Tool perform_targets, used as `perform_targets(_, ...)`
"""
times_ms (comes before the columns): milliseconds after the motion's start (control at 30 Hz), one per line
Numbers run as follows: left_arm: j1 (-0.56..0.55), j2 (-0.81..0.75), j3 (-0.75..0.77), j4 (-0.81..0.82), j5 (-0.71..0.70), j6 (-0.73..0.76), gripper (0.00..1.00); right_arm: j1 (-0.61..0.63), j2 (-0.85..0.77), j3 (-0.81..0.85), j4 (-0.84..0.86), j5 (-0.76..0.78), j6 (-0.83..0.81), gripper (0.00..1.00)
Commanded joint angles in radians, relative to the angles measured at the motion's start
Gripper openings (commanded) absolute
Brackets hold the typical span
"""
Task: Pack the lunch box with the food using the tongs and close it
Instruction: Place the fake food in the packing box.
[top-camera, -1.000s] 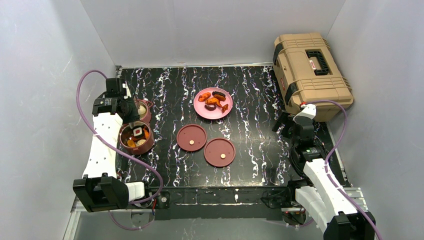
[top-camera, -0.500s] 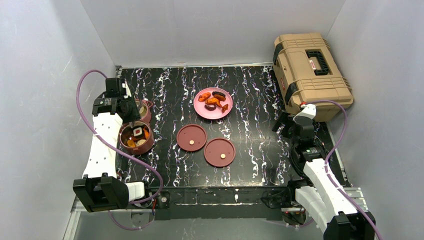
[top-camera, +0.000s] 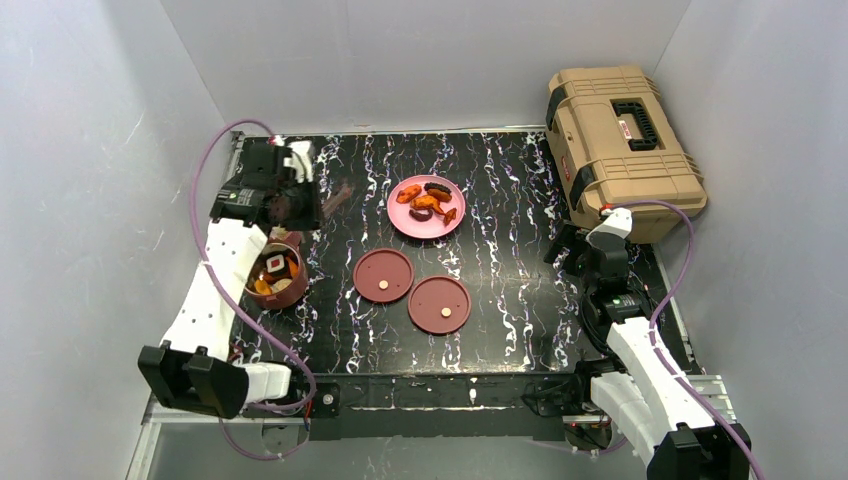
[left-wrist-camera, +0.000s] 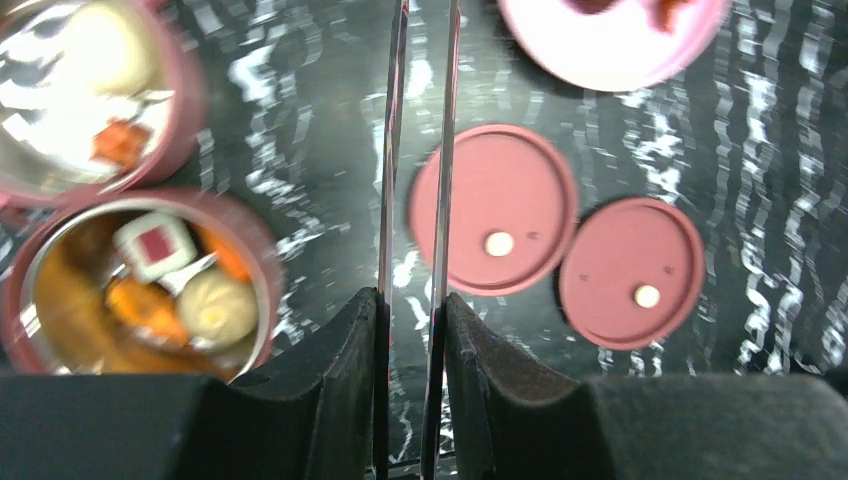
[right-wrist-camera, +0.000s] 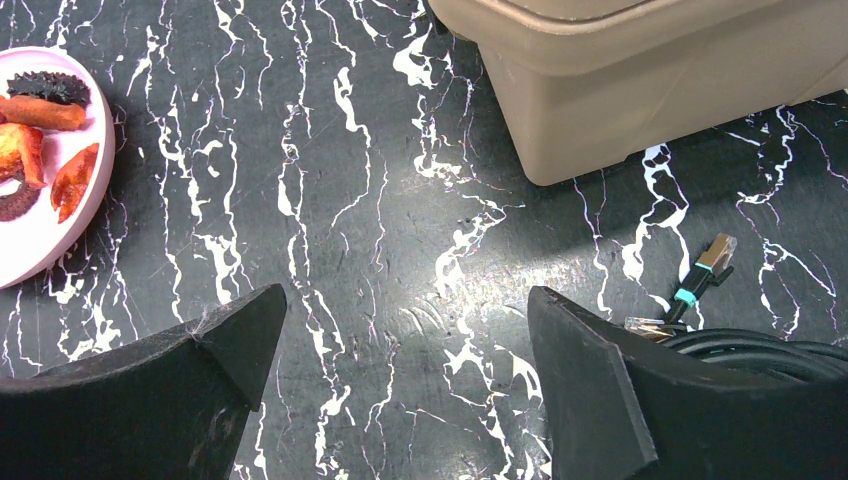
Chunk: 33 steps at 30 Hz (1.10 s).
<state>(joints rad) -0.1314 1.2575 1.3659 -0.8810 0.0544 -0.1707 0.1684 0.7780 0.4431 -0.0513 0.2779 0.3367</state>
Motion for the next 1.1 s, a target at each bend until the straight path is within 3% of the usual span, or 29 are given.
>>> perform_targets(0,-0.111,0.076,0.070,0.047,0.148,0.023,0.26,-0.001,-0.008,0.009,0.034,0.003,-0.001,1.00)
perform_targets(333,-0.250,0.244,0.146,0.118,0.093,0.093,0.28,-0.001,-0.015,0.013,0.024,0.018,-0.011,1.00)
perform_targets(467,-0.256,0.283,0.157,0.130,-0.012,0.159,0.29,-0.001,-0.016,0.015,0.020,0.025,-0.015,1.00)
perform_targets(633,-0.265,0.302,0.153,0.165,0.002,0.253,0.29,-0.001,-0.005,0.016,0.023,0.028,-0.018,1.00)
perform_targets(1067,-0.266,0.385,0.195,0.173,0.000,0.323,0.31,0.000,0.005,0.017,0.023,0.026,-0.018,1.00)
